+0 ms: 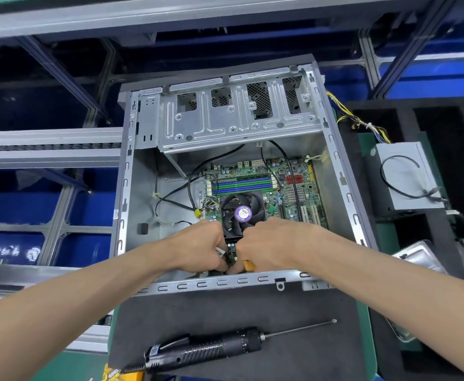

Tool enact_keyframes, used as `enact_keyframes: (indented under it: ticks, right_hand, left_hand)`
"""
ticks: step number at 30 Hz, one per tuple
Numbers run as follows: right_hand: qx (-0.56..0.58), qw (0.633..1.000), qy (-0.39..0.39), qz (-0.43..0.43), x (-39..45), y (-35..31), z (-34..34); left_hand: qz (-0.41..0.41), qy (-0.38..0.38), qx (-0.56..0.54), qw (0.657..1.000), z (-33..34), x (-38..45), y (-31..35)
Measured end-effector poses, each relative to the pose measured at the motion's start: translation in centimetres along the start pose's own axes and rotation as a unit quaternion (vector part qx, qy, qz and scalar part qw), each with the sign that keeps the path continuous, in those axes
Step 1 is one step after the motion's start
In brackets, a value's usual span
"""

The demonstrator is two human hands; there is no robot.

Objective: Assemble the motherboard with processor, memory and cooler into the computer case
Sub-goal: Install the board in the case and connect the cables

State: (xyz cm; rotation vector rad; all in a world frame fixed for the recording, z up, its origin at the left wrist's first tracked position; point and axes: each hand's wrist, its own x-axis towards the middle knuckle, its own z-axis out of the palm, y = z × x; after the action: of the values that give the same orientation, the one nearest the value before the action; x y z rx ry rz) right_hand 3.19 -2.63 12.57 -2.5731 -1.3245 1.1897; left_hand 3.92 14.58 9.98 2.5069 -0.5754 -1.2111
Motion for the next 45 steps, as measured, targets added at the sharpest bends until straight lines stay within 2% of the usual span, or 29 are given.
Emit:
enact_keyframes:
  ticks: [10,17,29,34,38,42,45]
  right_hand:
    - [-0.042,0.999,-0.025,0.016,0.1,-0.6,-0.3]
    - [-0.029,0.999,-0.018,0.026,0.3,-0.7,-0.5]
    - [-0.018,0.999,-0.019,0.034,0.6,-0.7,-0.3]
    - [0.029,0.998,-0.022,0.051,-0.1,-0.7,-0.5]
    - [0.081,0.994,-0.020,0.071,-1.3,0.3,-0.1]
    - [0.173,0.983,-0.023,0.064,-2.3,1.3,-0.2]
    - [0.230,0.972,-0.010,0.051,-3.0,1.8,-0.4]
  left_hand:
    - [-0.028,0.011,-0.018,0.999,0.1,-0.2,0.2]
    - [-0.016,0.043,-0.007,0.999,0.2,-0.3,0.2]
    - [-0.042,0.019,-0.056,0.997,0.4,0.3,0.3]
    - [-0.051,0.027,-0.045,0.997,0.1,-0.3,0.3]
    - [-0.078,0.019,-0.134,0.988,-0.8,-0.5,-0.5]
    - [-0.098,0.006,-0.292,0.951,-1.0,-0.7,-1.0]
    - [-0.111,-0.001,-0.323,0.940,-1.1,-0.7,-1.2]
